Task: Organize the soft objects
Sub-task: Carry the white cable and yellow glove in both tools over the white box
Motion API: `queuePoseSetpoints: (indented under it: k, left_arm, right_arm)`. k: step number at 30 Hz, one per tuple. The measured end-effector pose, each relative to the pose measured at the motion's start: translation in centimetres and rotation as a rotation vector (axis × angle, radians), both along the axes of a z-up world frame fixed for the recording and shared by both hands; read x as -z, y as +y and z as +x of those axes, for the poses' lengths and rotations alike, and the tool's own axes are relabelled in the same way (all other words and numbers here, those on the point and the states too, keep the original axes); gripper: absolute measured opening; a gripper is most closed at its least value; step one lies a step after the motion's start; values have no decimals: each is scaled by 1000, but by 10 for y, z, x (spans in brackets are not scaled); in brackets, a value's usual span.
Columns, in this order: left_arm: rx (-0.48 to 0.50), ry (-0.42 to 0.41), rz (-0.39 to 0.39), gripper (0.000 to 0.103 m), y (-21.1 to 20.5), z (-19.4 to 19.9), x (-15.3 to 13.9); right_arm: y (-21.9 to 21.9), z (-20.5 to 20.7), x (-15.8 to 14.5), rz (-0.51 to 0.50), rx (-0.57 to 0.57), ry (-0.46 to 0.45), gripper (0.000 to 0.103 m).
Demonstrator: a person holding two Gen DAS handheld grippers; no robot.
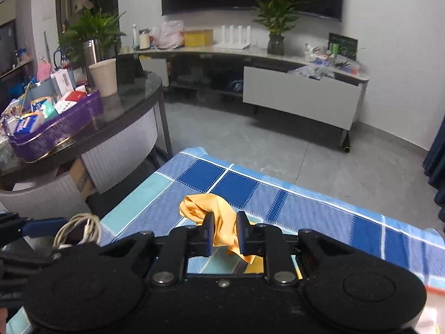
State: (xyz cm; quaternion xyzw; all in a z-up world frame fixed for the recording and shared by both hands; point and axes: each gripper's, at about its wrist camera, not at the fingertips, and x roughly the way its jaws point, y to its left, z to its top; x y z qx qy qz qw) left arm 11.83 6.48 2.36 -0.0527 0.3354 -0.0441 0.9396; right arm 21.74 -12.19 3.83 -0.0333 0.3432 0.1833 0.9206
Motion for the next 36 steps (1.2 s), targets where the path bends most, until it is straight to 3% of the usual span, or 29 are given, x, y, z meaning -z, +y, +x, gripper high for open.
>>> queuePoseSetpoints:
  k: [17,36]
  left_arm:
    - [5,-28,18,65,-26,-56,-28]
    - [58,-75,27,65,-57,-110,-40]
  right_arm:
    - [-57,-138,-23,72,202,-4,21]
    - [-105,-223,-38,95,309,-71,21]
